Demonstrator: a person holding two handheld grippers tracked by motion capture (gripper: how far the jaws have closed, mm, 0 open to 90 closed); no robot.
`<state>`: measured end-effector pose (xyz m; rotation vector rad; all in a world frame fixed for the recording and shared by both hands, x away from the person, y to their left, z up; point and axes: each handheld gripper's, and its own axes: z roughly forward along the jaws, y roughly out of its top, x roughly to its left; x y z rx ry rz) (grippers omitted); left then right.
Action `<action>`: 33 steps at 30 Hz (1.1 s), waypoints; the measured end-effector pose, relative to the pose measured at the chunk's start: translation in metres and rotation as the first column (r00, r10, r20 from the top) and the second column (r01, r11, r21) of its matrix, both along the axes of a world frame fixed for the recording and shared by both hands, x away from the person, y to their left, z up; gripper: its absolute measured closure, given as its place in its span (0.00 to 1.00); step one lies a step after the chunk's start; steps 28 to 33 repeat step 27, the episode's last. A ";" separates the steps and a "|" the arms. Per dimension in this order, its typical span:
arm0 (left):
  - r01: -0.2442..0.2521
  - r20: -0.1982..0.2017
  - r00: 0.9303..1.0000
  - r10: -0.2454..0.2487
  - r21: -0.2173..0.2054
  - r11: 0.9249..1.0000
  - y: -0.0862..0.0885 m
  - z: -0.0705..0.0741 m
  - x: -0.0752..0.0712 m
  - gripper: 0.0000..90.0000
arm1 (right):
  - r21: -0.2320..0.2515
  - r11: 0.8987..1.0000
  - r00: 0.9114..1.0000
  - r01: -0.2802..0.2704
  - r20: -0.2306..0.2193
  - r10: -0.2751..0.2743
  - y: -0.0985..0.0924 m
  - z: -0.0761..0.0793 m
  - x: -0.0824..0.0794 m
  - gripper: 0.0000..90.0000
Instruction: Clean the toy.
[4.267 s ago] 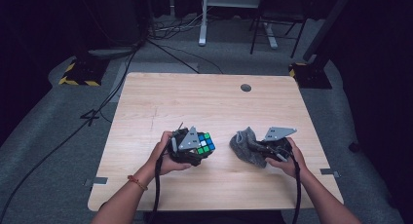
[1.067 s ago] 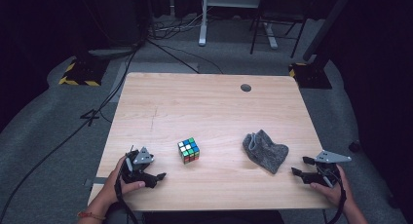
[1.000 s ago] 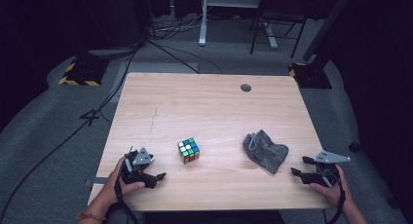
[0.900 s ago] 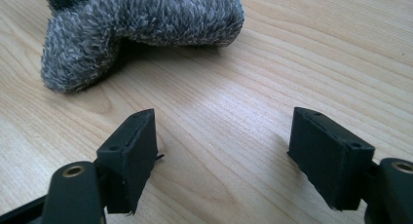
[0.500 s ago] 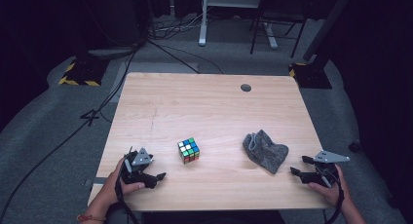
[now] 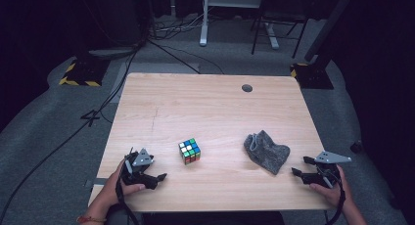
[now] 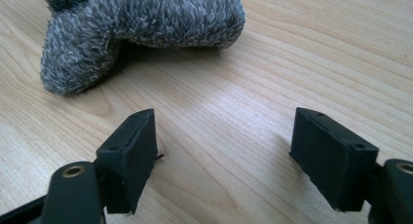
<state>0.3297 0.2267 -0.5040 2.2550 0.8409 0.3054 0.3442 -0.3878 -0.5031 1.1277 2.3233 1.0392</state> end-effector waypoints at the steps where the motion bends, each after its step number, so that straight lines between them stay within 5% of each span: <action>1: 0.000 0.000 1.000 0.000 0.000 1.000 0.000 0.000 0.000 0.16 | 0.000 1.000 1.000 0.000 0.000 0.000 0.000 0.000 0.000 0.28; 33: 0.001 0.002 1.000 -0.001 0.002 1.000 0.000 0.000 0.002 0.15 | 0.000 1.000 1.000 0.000 0.000 0.000 0.000 0.000 0.000 0.28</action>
